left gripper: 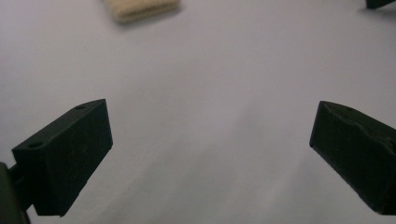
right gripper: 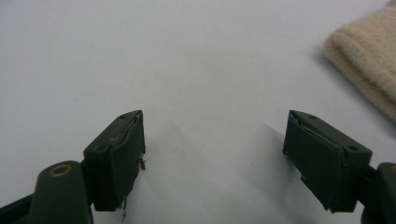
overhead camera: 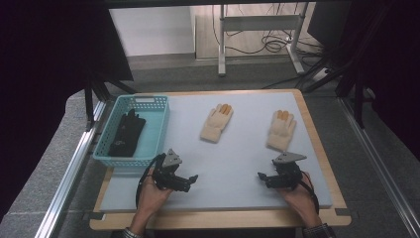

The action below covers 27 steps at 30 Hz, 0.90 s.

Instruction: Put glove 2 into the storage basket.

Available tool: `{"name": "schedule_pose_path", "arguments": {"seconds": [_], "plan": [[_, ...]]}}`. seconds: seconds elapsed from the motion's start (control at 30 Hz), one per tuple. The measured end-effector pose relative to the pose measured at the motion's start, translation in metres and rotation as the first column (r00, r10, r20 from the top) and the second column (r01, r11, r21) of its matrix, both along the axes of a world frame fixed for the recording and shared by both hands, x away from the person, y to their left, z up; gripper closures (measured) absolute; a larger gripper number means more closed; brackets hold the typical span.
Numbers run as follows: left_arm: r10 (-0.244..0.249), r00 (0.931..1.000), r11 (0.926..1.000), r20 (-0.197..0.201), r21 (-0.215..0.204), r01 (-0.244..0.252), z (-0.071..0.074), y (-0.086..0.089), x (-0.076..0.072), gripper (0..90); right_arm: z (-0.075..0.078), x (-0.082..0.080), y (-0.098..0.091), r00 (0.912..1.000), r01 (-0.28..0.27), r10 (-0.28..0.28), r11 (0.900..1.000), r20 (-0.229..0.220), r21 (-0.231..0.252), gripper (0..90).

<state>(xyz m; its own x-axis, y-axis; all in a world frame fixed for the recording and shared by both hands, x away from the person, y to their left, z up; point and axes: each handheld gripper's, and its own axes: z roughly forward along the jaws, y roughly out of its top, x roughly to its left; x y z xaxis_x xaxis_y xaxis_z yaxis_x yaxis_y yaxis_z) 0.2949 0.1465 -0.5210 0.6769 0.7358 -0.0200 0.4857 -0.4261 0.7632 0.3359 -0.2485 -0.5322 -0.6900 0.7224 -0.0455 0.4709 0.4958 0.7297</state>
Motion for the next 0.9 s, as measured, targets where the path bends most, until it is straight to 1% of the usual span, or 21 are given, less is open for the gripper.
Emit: {"name": "schedule_pose_path", "arguments": {"seconds": [0.07, 0.1, 0.13, 0.17, 0.2, 0.3, 0.33, 0.37, 0.53, 0.57, 0.63, 0.8, 0.9], "plan": [[0.007, 0.9999, 0.9999, -0.010, 0.009, -0.007, -0.007, 0.000, -0.001, 0.0, 0.000, 0.000, 0.000, 1.0000, -0.002, 0.002, 1.0000, -0.001, 0.000, 19.3], [0.018, 0.9997, 0.9996, -0.017, 0.021, -0.018, -0.014, 0.000, -0.003, 0.0, 0.000, 0.000, 0.000, 1.0000, -0.002, 0.002, 1.0000, -0.001, -0.001, 19.2], [0.018, 0.9997, 0.9996, -0.017, 0.021, -0.018, -0.014, 0.000, -0.003, 0.0, 0.000, 0.000, 0.000, 1.0000, -0.002, 0.002, 1.0000, -0.001, -0.001, 19.2], [0.029, 0.9992, 0.9990, -0.029, 0.035, -0.028, -0.020, 0.000, -0.004, 0.0, 0.000, 0.000, 0.001, 1.0000, -0.002, 0.002, 1.0000, -0.001, -0.002, 19.2], [0.029, 0.9992, 0.9990, -0.029, 0.035, -0.028, -0.020, 0.000, -0.004, 0.0, 0.000, 0.000, 0.001, 1.0000, -0.002, 0.002, 1.0000, -0.001, -0.002, 19.2], [0.050, 0.9983, 0.9956, -0.031, 0.081, -0.047, -0.026, 0.001, -0.005, 0.0, 0.000, 0.000, 0.001, 1.0000, -0.001, 0.001, 1.0000, 0.000, -0.003, 19.2], [0.050, 0.9983, 0.9956, -0.031, 0.081, -0.047, -0.026, 0.001, -0.005, 0.0, 0.000, 0.000, 0.001, 1.0000, -0.001, 0.001, 1.0000, 0.000, -0.003, 19.2], [0.055, 0.9976, 0.9953, -0.042, 0.082, -0.051, -0.028, 0.001, -0.005, 0.0, 0.000, 0.000, 0.001, 1.0000, -0.001, 0.001, 1.0000, -0.001, -0.002, 19.2], [0.056, 0.9973, 0.9957, -0.048, 0.077, -0.052, -0.028, 0.002, -0.005, 0.2, 0.000, 0.000, 0.001, 1.0000, 0.001, -0.001, 1.0000, -0.002, -0.002, 19.3], [0.055, 0.9968, 0.9962, -0.058, 0.071, -0.050, -0.029, 0.003, -0.005, 0.2, 0.000, 0.000, 0.001, 1.0000, 0.001, -0.001, 1.0000, -0.002, -0.002, 19.3], [0.054, 0.9943, 0.9975, -0.092, 0.051, -0.049, -0.029, 0.005, -0.002, 0.5, 0.000, 0.000, 0.001, 1.0000, 0.001, -0.001, 1.0000, -0.002, -0.001, 19.4], [0.056, 0.9945, 0.9974, -0.088, 0.051, -0.052, -0.030, 0.005, -0.002, 0.7, 0.000, 0.000, 0.001, 1.0000, 0.004, -0.004, 1.0000, -0.003, 0.000, 19.8], [0.057, 0.9945, 0.9974, -0.088, 0.050, -0.052, -0.030, 0.005, -0.002, 0.7, 0.001, -0.001, 0.000, 0.9999, 0.012, -0.012, 0.9999, -0.002, 0.001, 22.8]]}}
